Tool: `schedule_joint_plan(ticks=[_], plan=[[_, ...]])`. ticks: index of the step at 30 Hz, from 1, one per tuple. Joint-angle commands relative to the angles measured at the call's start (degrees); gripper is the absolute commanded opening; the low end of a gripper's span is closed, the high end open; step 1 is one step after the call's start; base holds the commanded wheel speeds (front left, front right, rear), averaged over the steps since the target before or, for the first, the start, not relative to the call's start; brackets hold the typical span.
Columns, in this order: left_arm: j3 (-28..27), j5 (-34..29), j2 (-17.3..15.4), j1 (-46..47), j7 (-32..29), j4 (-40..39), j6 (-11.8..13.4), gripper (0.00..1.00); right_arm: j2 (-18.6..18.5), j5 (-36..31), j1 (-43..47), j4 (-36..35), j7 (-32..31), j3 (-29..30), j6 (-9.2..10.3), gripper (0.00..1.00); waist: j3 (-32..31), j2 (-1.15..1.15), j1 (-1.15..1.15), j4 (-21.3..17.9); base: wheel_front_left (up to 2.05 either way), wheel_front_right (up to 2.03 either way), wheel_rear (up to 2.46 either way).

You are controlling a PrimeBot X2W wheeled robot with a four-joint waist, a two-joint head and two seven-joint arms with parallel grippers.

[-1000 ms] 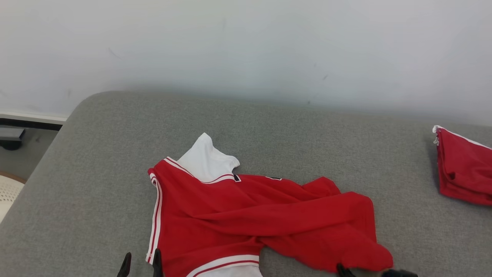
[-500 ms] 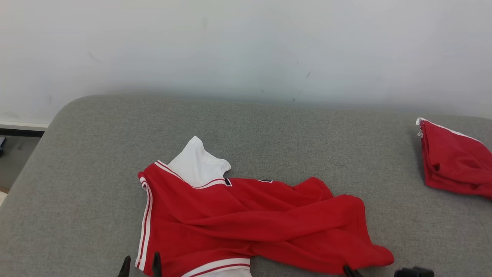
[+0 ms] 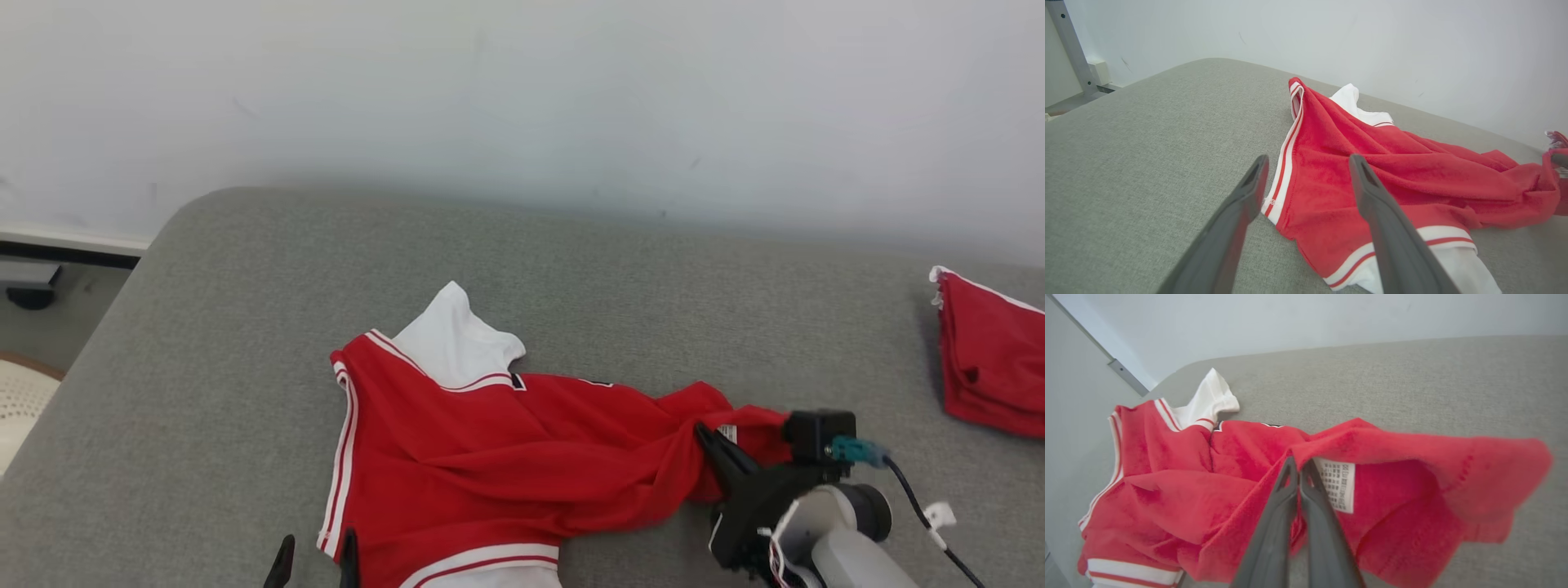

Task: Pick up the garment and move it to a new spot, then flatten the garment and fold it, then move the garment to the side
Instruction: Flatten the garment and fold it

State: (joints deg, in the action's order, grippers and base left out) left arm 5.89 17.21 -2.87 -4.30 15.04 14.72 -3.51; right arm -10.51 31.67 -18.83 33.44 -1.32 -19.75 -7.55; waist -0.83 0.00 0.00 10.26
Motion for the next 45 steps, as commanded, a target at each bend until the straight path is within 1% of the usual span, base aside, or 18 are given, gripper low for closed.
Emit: schedule_joint_plan(ticks=[1,5,7,10,11,12,13,17,20,25,28,31,35,40,45], plan=[[0.15,-0.07,-0.03,0.87,0.13,0.20,0.02,1.00,0.37,-0.04,-0.89,0.76,0.28,-0.02,0.12,0.00,0.10,0.00,0.00,0.80,0.00,0.00,0.00],[0.76,0.16,-0.04,1.20,0.13,0.20,0.16,1.00,2.02,-0.46,-7.71,11.97,2.14,-0.11,0.12,0.00,0.73,0.00,0.00,2.20,0.00,0.00,0.00],[1.20,0.36,-0.03,1.40,0.13,0.17,0.25,1.00,2.14,-1.44,-10.65,17.49,3.52,-0.25,0.12,0.00,1.24,0.00,0.00,2.84,0.00,0.00,0.00],[1.64,0.50,-0.04,2.25,0.13,0.26,0.34,1.00,3.21,-1.82,-13.95,24.17,5.99,-0.32,0.12,0.00,1.75,0.00,0.00,3.57,0.00,0.00,0.00],[1.72,0.54,-0.03,2.43,0.13,0.27,0.35,1.00,3.55,-1.91,-14.82,25.84,6.77,-0.49,0.12,0.19,1.97,0.00,0.00,3.68,0.00,0.00,0.00],[1.79,0.60,-0.03,2.52,0.13,0.27,0.42,1.00,3.80,-1.89,-15.63,27.01,7.86,-0.69,0.12,0.44,2.09,0.00,0.00,3.73,0.00,0.00,0.00],[1.80,0.69,-0.03,2.40,0.13,0.26,0.48,1.00,4.08,-1.44,-16.24,27.97,8.93,-0.78,0.12,1.00,2.18,0.00,0.00,3.71,0.00,0.00,0.00],[1.35,0.94,-0.03,2.04,0.13,-0.07,0.93,1.00,4.43,-0.37,-17.29,29.19,12.90,-2.73,0.12,1.00,2.14,0.00,0.00,2.69,0.00,0.00,0.00],[0.97,1.00,-0.04,1.63,0.13,-0.17,1.04,1.00,3.69,1.04,-16.69,27.58,14.94,-4.20,0.12,1.00,1.83,0.00,0.00,1.56,0.00,0.00,0.00],[0.61,1.08,-0.04,1.11,0.13,-0.52,1.19,1.00,0.32,3.60,-13.30,22.48,16.48,-5.21,0.12,1.00,1.54,0.00,0.00,0.27,0.00,0.00,0.00],[1.17,0.93,-0.03,0.61,0.13,-0.56,0.76,1.00,-2.49,4.19,-10.61,17.77,16.54,-4.14,0.12,1.00,1.77,0.00,0.00,-0.52,0.00,0.00,0.00],[2.82,0.52,-0.03,0.46,0.13,-0.06,0.24,1.00,-4.42,3.59,-7.70,14.44,16.48,-2.25,0.12,1.00,2.54,0.00,0.00,-1.48,0.00,0.00,0.00],[6.94,-0.34,-0.03,-0.53,0.13,2.29,-1.19,1.00,-5.34,2.96,-6.42,12.52,16.47,0.29,0.12,1.00,3.44,0.00,0.00,-2.33,0.00,0.00,0.00],[11.65,-0.20,-0.07,-0.20,0.13,5.48,-2.46,1.00,-5.13,2.18,-7.18,12.30,16.48,1.84,0.12,1.00,4.59,0.00,0.00,-2.51,0.00,0.00,0.00],[12.86,0.16,-0.06,-0.10,0.13,6.80,-2.60,1.00,-4.48,1.46,-8.20,12.84,16.49,2.44,0.12,1.00,5.04,0.00,0.00,-2.03,0.00,0.00,0.00]])
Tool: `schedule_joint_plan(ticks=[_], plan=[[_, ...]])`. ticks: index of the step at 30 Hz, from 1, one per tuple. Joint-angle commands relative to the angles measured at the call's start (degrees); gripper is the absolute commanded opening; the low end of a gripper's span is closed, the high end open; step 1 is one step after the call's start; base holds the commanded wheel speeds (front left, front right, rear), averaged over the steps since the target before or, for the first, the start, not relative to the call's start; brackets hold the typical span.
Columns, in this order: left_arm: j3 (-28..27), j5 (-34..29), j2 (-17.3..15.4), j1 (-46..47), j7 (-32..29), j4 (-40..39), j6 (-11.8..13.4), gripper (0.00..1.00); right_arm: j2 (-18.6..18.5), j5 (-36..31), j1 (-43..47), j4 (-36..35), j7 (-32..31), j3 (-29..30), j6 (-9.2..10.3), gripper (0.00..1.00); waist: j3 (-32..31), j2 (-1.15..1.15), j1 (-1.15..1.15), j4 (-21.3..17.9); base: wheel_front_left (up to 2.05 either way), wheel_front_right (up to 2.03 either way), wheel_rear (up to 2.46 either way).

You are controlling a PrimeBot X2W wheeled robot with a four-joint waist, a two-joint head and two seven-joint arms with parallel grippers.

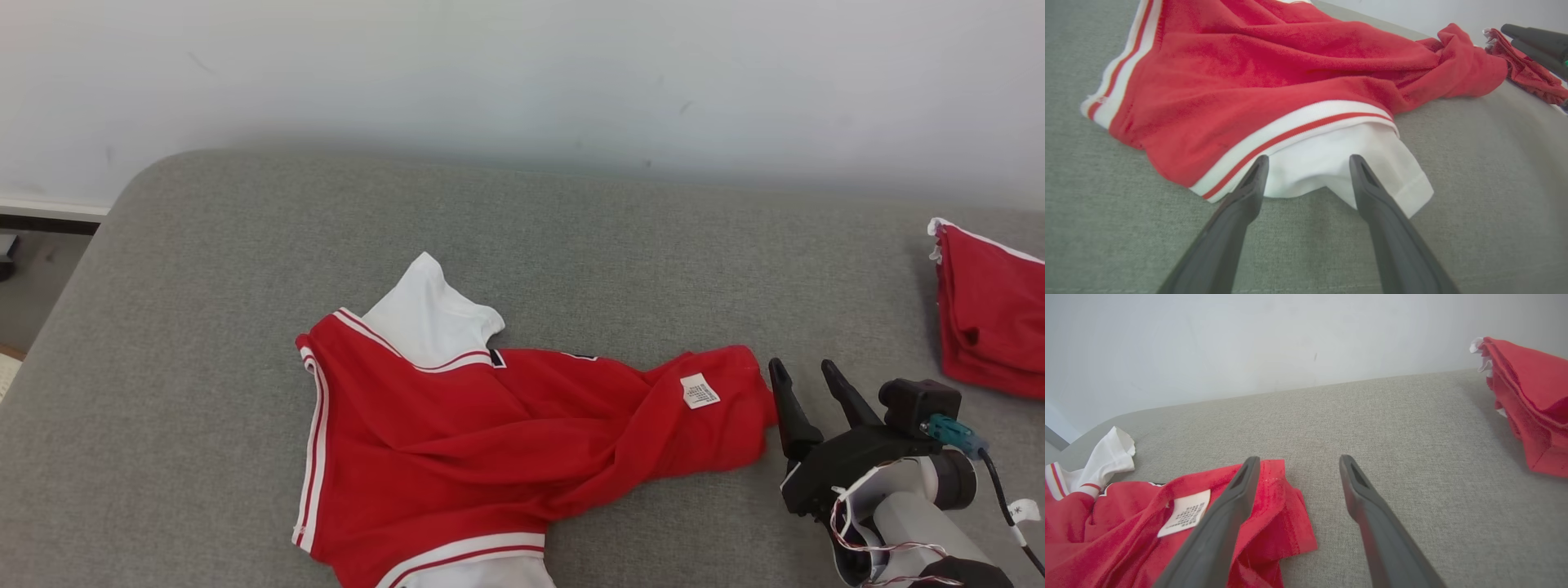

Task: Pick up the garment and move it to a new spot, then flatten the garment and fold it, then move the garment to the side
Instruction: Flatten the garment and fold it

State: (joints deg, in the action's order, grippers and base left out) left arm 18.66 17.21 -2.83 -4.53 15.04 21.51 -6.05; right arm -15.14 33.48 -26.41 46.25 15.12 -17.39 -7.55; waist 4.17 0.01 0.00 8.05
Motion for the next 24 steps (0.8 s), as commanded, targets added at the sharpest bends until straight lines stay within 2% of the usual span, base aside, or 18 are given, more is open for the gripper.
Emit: schedule_joint_plan(ticks=[1,7,16,24], plan=[[0.00,0.43,-0.13,0.12,0.13,0.31,-0.02,1.00,0.30,-0.50,-0.63,0.10,0.04,0.18,0.12,1.00,0.07,-0.01,0.00,0.35,0.00,0.00,0.00],[-4.78,1.94,-0.13,0.54,0.13,-0.92,1.73,1.00,0.56,-1.59,0.16,-2.47,0.05,1.49,0.12,1.00,-0.23,-0.01,0.00,0.84,0.00,0.00,0.00],[-12.51,1.72,-0.08,-0.47,0.13,-0.78,1.37,1.00,2.37,-9.03,13.60,-20.77,0.04,10.90,0.12,1.00,-1.97,-0.01,0.00,-0.86,0.00,0.00,0.00],[-13.54,2.59,-0.10,-1.39,0.13,1.61,0.76,1.00,7.85,-14.48,27.70,-33.48,0.04,13.89,0.12,1.00,-2.91,-0.01,0.00,-2.22,0.00,0.00,0.00]])
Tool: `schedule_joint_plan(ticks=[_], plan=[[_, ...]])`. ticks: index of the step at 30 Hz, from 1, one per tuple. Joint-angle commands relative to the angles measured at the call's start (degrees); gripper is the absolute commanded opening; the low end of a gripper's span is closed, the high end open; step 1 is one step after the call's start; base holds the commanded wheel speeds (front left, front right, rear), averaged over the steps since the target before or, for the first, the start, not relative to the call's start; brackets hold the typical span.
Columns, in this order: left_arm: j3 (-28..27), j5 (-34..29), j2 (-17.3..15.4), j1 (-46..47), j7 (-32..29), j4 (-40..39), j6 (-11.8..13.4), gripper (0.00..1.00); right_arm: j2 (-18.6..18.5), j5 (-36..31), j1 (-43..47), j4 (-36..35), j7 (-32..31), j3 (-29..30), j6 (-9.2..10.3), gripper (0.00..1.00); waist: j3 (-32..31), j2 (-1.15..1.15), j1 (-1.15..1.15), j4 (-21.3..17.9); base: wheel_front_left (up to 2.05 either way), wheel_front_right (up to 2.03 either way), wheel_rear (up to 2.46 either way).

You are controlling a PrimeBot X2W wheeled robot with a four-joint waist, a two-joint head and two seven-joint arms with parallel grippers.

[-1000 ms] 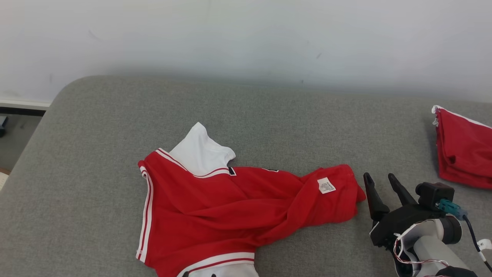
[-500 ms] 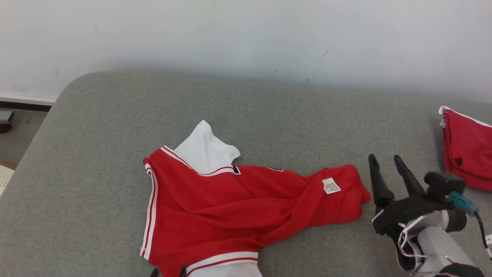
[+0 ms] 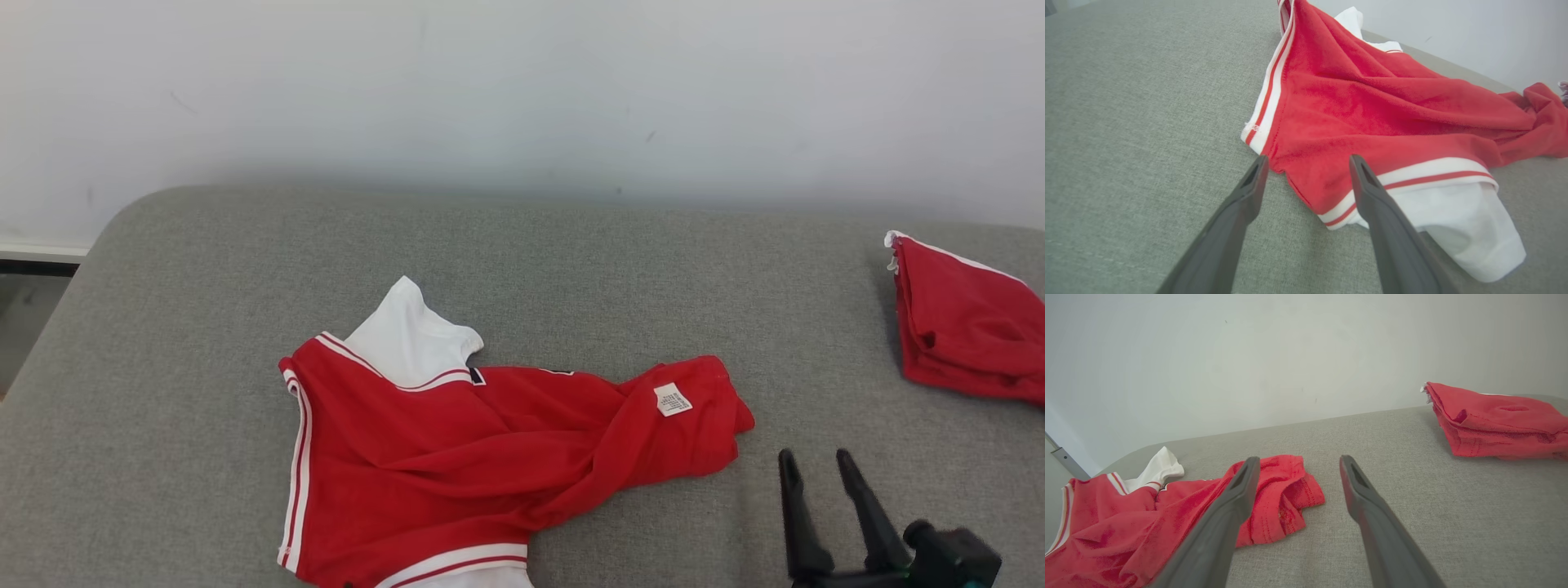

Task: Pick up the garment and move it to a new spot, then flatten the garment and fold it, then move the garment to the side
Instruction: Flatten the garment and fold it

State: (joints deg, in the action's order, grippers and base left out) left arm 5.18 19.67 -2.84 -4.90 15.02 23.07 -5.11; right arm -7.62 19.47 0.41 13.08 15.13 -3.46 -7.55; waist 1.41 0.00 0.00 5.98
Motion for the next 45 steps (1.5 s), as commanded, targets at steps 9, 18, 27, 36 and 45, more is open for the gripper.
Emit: schedule_joint_plan(ticks=[9,18,27,36,45], plan=[[1.51,3.97,-0.07,0.22,0.15,3.97,-0.53,1.00,3.90,-2.75,9.78,-3.88,0.03,-1.39,0.12,1.00,0.02,0.00,0.00,-1.46,0.00,0.00,0.00],[3.72,5.58,-0.11,6.98,0.14,7.54,-1.41,0.00,4.55,-2.42,7.08,-3.22,0.03,-2.86,0.12,1.00,1.09,0.00,0.00,-2.63,0.00,0.00,0.00],[4.14,1.14,-0.09,13.06,0.14,4.01,-1.91,0.00,4.46,-3.02,5.26,-2.75,0.03,-2.58,0.12,1.00,2.30,0.00,0.00,-4.16,0.00,0.00,0.00],[9.30,-0.64,-0.10,19.87,0.14,6.73,-2.41,0.00,4.23,-3.75,3.24,-1.40,0.03,-2.35,0.12,1.00,3.13,0.00,0.00,-7.23,0.00,0.00,0.00],[14.84,2.71,-0.12,21.48,0.14,10.71,-1.32,1.00,4.41,-4.04,3.18,0.13,0.03,-2.40,0.12,1.00,2.49,0.00,0.00,-6.91,0.00,0.00,0.00]])
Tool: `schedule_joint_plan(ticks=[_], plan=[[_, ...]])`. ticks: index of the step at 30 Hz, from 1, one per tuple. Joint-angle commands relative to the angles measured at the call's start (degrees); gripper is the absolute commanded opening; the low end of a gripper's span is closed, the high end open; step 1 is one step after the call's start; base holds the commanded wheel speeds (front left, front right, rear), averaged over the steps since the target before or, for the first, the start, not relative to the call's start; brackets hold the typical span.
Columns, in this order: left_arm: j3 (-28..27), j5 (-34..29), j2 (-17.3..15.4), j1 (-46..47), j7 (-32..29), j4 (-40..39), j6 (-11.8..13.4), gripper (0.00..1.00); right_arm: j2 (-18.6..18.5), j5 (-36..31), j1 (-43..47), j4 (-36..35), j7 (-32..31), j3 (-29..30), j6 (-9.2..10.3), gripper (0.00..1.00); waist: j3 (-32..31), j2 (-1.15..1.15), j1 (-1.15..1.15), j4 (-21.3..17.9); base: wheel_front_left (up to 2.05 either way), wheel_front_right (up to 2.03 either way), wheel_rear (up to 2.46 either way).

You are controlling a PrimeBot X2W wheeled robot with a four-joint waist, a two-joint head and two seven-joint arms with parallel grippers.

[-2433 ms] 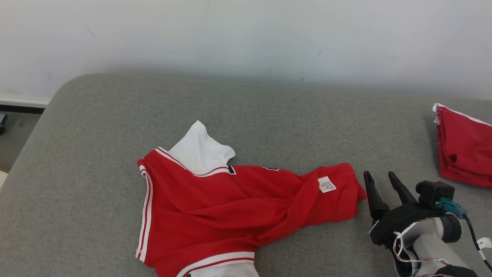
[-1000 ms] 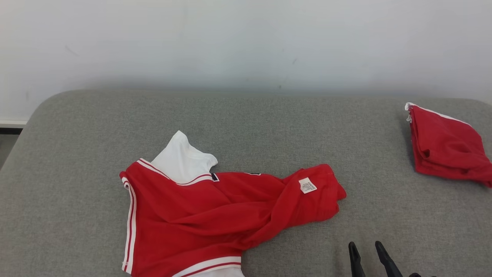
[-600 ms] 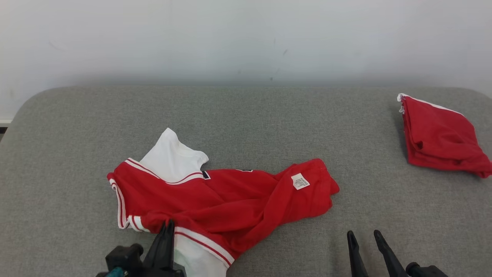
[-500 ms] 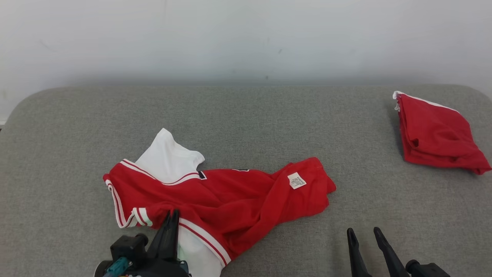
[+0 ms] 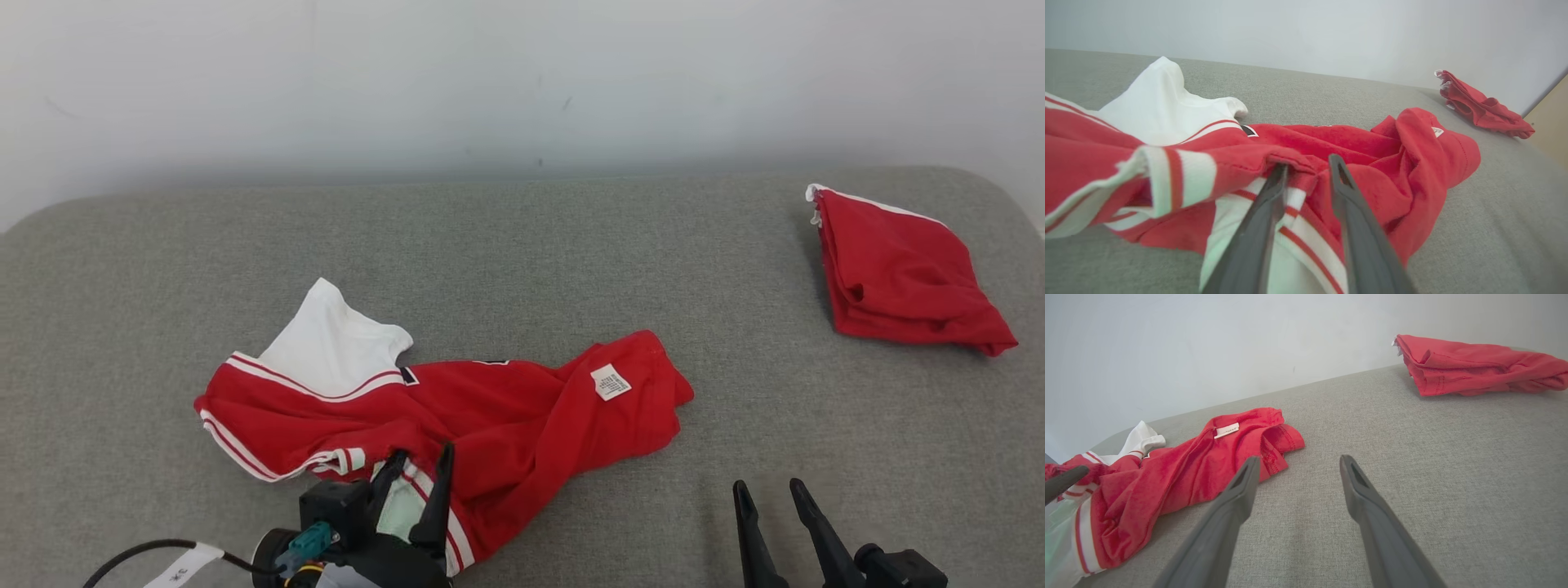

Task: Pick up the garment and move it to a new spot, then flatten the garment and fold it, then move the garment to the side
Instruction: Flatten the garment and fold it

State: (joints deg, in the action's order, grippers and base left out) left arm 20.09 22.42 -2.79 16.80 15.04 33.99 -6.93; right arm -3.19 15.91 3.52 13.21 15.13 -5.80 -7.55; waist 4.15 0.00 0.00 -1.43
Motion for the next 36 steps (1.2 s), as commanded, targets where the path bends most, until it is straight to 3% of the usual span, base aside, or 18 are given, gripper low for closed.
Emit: schedule_joint_plan(ticks=[1,12,19,31,32,33,34,36], plan=[[-0.13,-0.10,-0.19,-0.81,0.13,-0.56,0.75,1.00,0.00,-0.44,0.40,0.03,0.03,0.02,0.12,1.00,-0.35,0.00,0.00,0.90,0.00,0.00,0.00],[-3.69,0.74,-0.17,-11.14,0.13,-6.76,2.24,1.00,0.10,-0.28,3.10,0.06,0.03,0.81,0.12,1.00,-1.48,0.00,0.00,4.68,0.00,0.00,0.00],[-6.14,-0.32,-0.14,-12.23,0.13,-7.68,2.51,1.00,0.17,-0.46,3.02,0.28,0.03,0.16,0.12,1.00,-1.75,0.00,0.00,4.92,0.00,0.00,0.00],[-8.58,-3.91,-1.25,-7.37,0.13,1.86,0.19,1.00,-0.10,-0.01,1.93,1.35,0.03,-0.47,0.12,1.00,-1.38,0.00,0.00,0.99,0.00,0.00,0.00],[-9.10,-3.53,-1.18,-6.26,0.13,2.70,-0.19,0.76,-0.09,0.05,1.75,1.36,0.03,-0.39,0.12,1.00,-1.21,0.00,0.00,0.67,0.00,0.00,0.00],[-9.02,-3.50,-1.08,-5.89,0.13,3.39,-0.09,0.44,-0.07,0.04,1.78,1.36,0.03,-0.39,0.12,1.00,-1.17,0.00,0.00,0.59,0.00,0.00,0.00],[-8.69,-3.79,-1.01,-5.52,0.13,3.70,-0.26,0.00,-0.06,0.00,1.86,1.40,0.03,-0.41,0.12,1.00,-1.13,0.00,0.00,0.57,0.00,0.00,0.00],[-8.69,-3.28,-0.92,-4.80,0.13,4.32,-0.47,0.00,-0.03,-0.06,2.16,1.47,0.03,-0.38,0.12,1.00,-1.14,0.00,0.00,0.73,0.00,0.00,0.00]])
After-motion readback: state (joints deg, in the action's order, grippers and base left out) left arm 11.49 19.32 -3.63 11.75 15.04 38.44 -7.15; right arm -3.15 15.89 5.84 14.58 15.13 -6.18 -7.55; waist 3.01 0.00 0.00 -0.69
